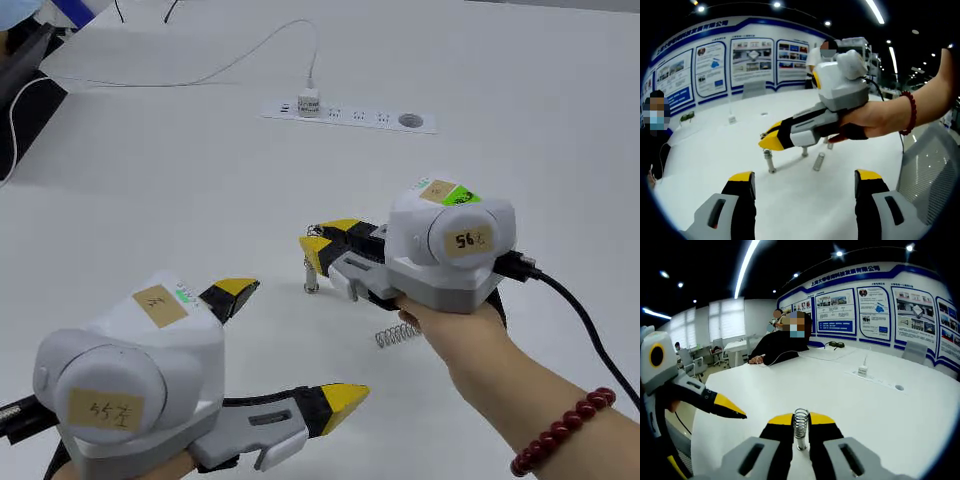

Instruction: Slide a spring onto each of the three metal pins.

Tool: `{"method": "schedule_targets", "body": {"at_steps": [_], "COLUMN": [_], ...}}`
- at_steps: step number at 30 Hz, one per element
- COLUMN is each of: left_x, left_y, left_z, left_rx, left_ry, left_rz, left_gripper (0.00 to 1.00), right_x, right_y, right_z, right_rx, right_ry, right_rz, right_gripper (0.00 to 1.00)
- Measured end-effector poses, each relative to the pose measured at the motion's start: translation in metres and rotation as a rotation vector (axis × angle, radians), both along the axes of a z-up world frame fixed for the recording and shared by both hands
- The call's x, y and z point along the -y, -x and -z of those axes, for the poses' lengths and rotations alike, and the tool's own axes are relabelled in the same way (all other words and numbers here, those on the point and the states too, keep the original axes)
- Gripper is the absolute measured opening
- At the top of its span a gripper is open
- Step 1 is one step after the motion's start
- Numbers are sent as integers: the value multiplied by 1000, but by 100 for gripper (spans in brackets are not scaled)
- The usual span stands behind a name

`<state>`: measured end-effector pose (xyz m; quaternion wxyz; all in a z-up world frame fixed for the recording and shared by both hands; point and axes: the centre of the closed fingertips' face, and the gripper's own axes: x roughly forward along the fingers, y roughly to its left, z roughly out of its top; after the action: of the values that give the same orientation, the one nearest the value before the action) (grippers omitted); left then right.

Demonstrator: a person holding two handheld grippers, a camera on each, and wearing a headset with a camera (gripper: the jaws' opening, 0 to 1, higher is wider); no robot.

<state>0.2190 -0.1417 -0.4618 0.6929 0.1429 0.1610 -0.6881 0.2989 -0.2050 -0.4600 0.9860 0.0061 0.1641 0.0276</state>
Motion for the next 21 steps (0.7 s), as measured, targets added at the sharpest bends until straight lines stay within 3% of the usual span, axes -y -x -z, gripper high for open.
{"method": "schedule_targets", "body": {"at_steps": [4, 21], "left_x": [0, -2], "left_y": [0, -1], "left_z": [0, 2], "left_rx": [2, 0], "left_ry": [0, -11], "left_rz": [1, -1], "left_gripper": [83, 82], "right_x": [0, 0], "right_y": [0, 0], "right_z": [6, 31], "right_rx": [-22, -94], "right_ry": [21, 7], "right_rz": [-4, -1], "right_gripper": [12, 12]}}
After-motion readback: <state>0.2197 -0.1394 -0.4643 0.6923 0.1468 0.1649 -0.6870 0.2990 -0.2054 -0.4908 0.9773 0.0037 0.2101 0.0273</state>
